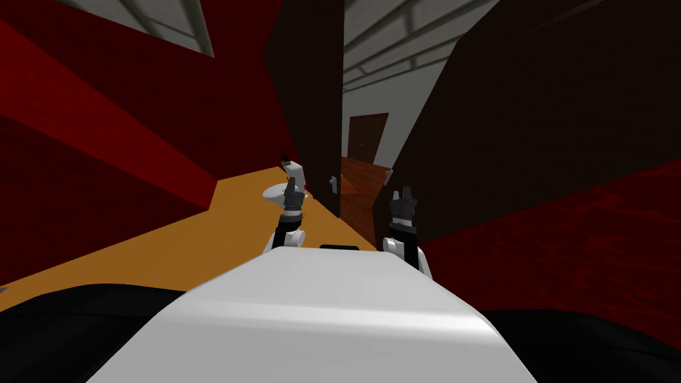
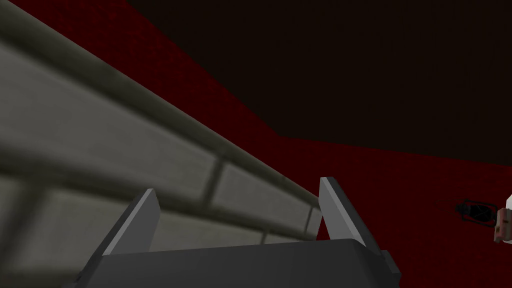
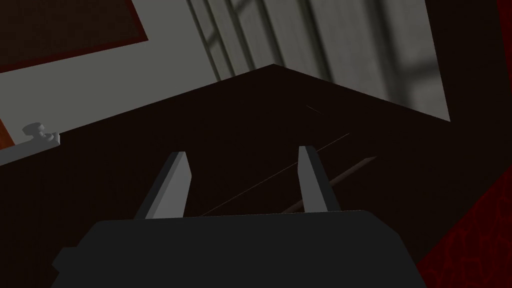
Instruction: Push the door open
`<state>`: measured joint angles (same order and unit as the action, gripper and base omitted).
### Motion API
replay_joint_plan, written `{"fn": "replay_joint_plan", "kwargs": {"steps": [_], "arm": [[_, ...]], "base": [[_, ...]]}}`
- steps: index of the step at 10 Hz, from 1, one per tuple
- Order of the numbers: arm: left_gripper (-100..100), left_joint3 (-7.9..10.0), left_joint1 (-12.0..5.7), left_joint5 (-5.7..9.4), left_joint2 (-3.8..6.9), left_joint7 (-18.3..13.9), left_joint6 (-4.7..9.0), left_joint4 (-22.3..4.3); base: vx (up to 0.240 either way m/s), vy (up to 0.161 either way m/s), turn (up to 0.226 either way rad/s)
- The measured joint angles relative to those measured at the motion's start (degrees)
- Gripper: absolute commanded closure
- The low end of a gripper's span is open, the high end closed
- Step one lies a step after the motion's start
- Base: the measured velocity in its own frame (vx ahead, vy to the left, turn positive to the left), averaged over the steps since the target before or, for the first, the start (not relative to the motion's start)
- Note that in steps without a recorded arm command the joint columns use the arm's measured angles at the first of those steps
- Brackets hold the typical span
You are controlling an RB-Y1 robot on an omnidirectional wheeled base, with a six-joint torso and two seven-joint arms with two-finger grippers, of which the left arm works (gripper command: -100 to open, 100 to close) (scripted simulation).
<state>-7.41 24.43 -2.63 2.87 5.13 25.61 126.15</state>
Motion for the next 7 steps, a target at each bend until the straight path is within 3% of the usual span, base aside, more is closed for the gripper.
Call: {"fn": "replay_joint_plan", "kwargs": {"steps": [4,6,7], "arm": [[-100,-1.6,-2.5,0.56,1.2,-1.6,-1.26,-6.2],[-100,-3.05,-3.27,0.52,1.32,-2.0,-2.28,-8.5],[-100,-3.51,-4.48,0.55,1.27,-2.3,-2.67,-10.5]], "base": [[0.09,0.115,-0.105],[0.078,0.108,-0.118],[0.075,0.106,-0.139]]}}
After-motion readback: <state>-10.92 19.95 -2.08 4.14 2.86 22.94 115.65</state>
